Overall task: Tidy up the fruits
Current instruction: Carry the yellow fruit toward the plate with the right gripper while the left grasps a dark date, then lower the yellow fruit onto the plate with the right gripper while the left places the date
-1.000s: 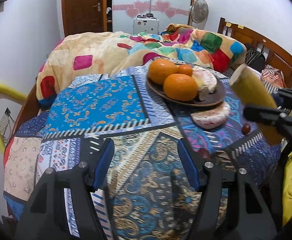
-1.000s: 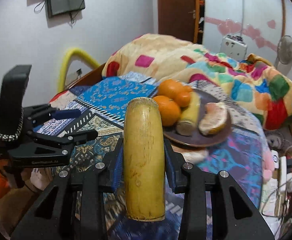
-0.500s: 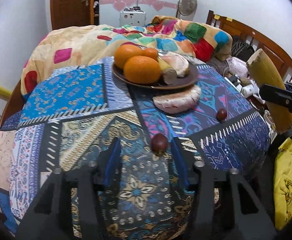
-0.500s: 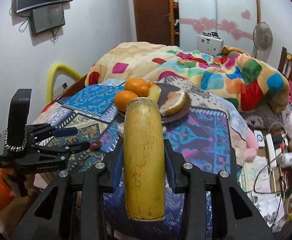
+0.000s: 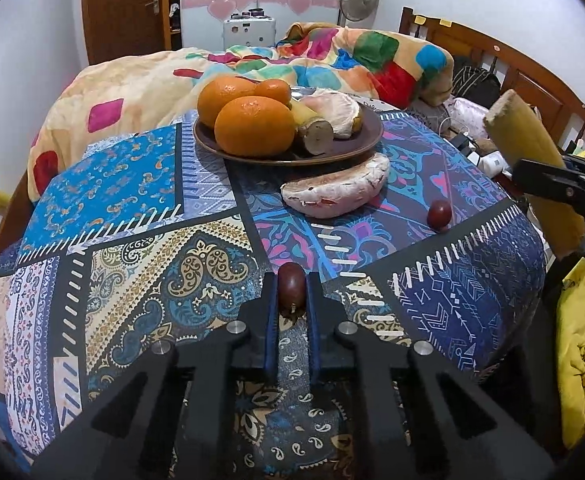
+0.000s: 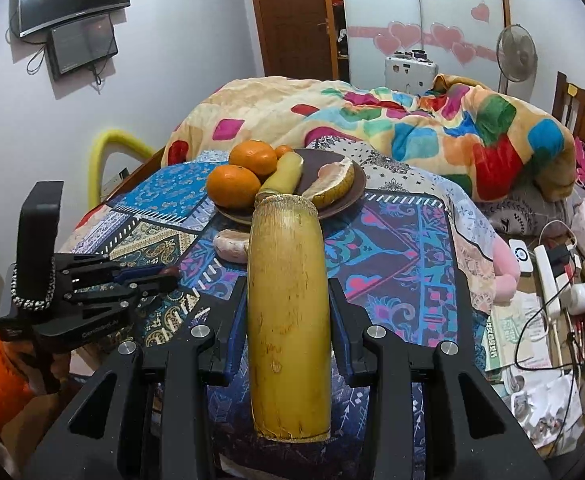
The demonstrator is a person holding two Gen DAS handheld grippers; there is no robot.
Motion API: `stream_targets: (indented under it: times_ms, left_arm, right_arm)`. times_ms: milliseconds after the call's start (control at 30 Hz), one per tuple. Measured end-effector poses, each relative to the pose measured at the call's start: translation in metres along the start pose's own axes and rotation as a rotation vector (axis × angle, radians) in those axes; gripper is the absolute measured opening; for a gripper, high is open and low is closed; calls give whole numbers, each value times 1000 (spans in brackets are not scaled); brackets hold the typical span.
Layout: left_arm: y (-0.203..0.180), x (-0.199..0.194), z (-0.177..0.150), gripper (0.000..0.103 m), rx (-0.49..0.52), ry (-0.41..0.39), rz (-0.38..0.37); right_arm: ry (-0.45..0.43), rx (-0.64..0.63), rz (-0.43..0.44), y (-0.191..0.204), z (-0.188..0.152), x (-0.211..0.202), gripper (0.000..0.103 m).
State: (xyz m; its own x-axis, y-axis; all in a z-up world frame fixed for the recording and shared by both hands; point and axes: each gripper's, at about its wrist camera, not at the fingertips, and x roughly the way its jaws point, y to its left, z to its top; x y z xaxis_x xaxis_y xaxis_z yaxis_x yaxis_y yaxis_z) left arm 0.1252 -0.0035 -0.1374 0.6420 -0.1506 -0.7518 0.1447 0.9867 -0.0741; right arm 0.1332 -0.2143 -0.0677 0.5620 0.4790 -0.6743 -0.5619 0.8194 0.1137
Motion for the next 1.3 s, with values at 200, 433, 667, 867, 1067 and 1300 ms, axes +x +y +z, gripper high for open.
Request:
stream_targets:
  times_ms: [200,433,667,867,1067,1300]
  left_arm:
    - [7,-12,16,12,-1,-41,1]
    - [19,-25,53,12,6,-115,14]
    - [28,-19,86,12,15,-160,22]
    - [34,6,106,12,14,-154,14]
    - [35,36,120,12,27,-117,3]
    - [39,53,128,12,23,-102,-6]
  right_arm:
    - [-18,-1,8,1,13,7,34]
    - [-60,3,8,1,45,22,34]
    - [-74,8,-9,-3,75,47,34]
    - [-37,13,-32,-7,93,83,34]
    - [31,50,-33,-18,105,125,34]
    - [94,33,-41,-17,114,149,34]
